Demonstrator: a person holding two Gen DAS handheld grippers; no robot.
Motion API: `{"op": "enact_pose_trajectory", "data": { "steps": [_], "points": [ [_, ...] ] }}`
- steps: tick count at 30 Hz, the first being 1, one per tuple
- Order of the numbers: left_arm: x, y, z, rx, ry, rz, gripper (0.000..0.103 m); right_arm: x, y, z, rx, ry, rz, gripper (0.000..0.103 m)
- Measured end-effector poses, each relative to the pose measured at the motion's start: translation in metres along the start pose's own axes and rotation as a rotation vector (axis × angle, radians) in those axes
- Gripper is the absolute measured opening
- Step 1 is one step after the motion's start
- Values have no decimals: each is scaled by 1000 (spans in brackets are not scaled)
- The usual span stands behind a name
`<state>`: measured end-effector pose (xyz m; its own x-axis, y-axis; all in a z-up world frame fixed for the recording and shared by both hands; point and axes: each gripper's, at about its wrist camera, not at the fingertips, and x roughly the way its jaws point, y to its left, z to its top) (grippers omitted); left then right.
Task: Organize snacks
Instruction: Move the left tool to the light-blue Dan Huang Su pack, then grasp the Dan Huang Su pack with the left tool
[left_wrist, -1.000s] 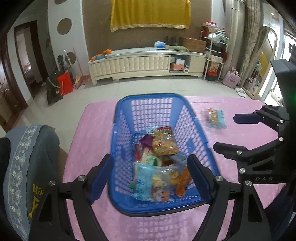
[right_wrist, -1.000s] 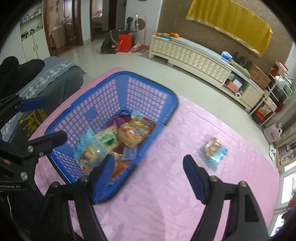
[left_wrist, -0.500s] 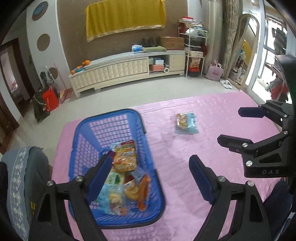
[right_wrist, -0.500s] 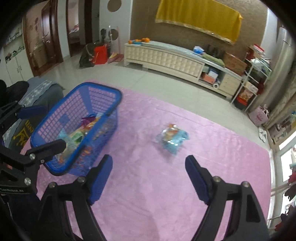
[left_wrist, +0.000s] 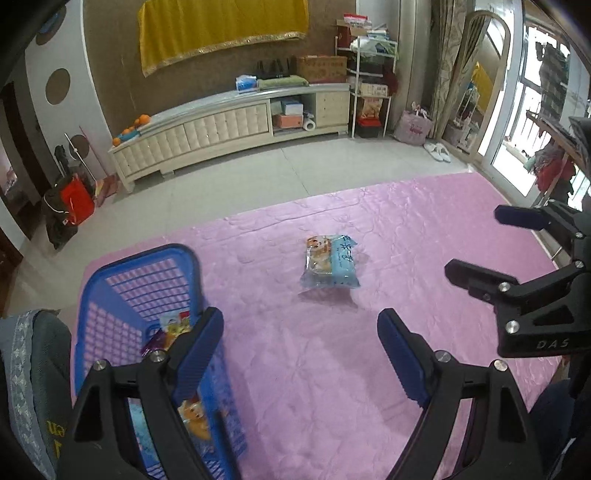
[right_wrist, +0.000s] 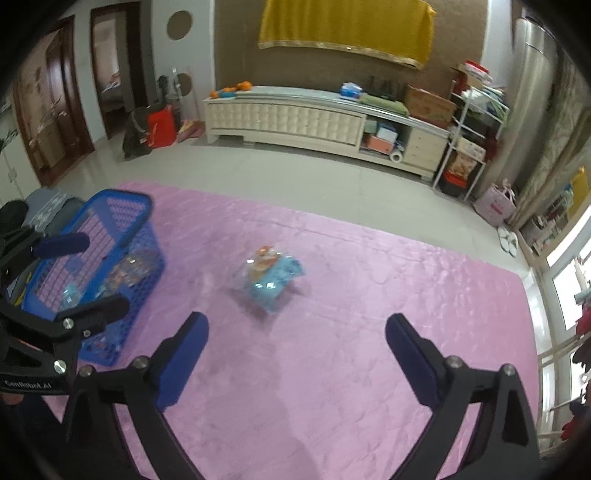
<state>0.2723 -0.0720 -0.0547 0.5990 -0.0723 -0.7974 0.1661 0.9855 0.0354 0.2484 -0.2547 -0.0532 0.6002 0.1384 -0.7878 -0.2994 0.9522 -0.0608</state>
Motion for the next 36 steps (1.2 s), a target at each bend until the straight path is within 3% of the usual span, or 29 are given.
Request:
{"op": "enact_pose_trajectory", "data": {
  "steps": [16,20,25,36],
  "points": [
    [96,-28,33,-56,41,-37,84,87,-69,-9,73,33,-18,103],
    [117,-29,40,-72,33,-53,84,102,-73,-12,56,25,-33,103],
    [148,-27,45,-74,84,-97,84,110,-71,-9,-27,1,-73,103],
    [199,-26,48,-32,147,-87,84,140,-89,-11,82,28,-23,103]
  ]
}}
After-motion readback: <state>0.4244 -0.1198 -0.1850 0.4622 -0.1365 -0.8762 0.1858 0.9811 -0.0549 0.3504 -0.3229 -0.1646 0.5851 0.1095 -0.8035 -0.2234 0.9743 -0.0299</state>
